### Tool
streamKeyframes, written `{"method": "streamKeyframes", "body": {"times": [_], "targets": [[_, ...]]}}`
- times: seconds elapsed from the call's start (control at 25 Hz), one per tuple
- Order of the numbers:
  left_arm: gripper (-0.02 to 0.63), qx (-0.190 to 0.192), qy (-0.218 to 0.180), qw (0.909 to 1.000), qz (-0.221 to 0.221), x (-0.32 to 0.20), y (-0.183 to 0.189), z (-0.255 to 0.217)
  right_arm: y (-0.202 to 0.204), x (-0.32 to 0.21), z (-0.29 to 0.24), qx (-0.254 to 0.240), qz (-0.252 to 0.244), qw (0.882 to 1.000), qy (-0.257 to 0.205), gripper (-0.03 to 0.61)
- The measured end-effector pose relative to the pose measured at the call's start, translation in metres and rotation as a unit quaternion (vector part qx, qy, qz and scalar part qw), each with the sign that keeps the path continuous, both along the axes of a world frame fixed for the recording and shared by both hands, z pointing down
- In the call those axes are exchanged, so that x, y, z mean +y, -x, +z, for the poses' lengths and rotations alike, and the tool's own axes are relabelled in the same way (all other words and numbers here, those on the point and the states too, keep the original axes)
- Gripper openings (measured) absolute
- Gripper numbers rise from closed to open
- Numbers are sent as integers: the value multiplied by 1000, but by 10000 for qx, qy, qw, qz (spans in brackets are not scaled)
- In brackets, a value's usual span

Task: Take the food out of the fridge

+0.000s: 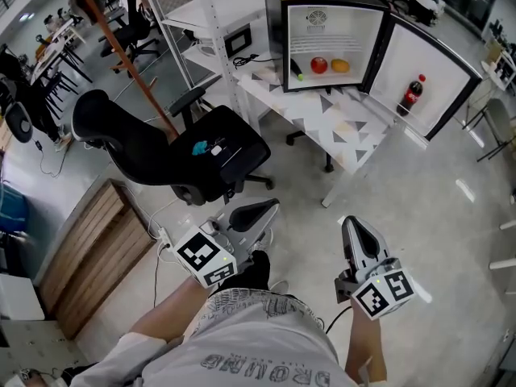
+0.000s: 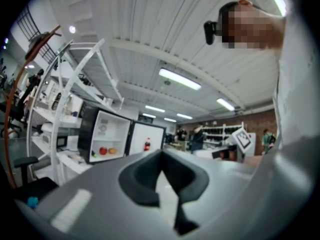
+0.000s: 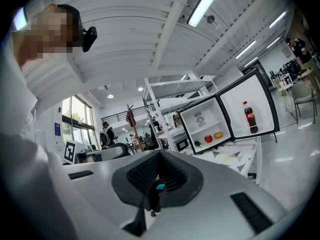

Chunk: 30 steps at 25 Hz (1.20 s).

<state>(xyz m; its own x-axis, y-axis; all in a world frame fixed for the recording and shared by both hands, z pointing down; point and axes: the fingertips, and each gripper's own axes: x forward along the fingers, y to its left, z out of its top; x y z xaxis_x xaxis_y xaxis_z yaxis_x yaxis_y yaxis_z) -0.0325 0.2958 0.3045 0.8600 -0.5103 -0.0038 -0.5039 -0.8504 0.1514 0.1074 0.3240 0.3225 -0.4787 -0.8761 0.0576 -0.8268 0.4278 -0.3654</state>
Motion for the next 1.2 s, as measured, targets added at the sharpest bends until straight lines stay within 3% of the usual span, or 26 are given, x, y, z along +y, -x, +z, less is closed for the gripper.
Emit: {"method": "streamKeyframes", "body": {"times": [0.36,1.2], "targets": [[5,1,108,9999,1,-48,2,14,1,-50,12,-6,3,10000,75,-11],[5,25,409,9990,183,-224,12,36,13,-215,31,13,190,9991,380,-11]]}}
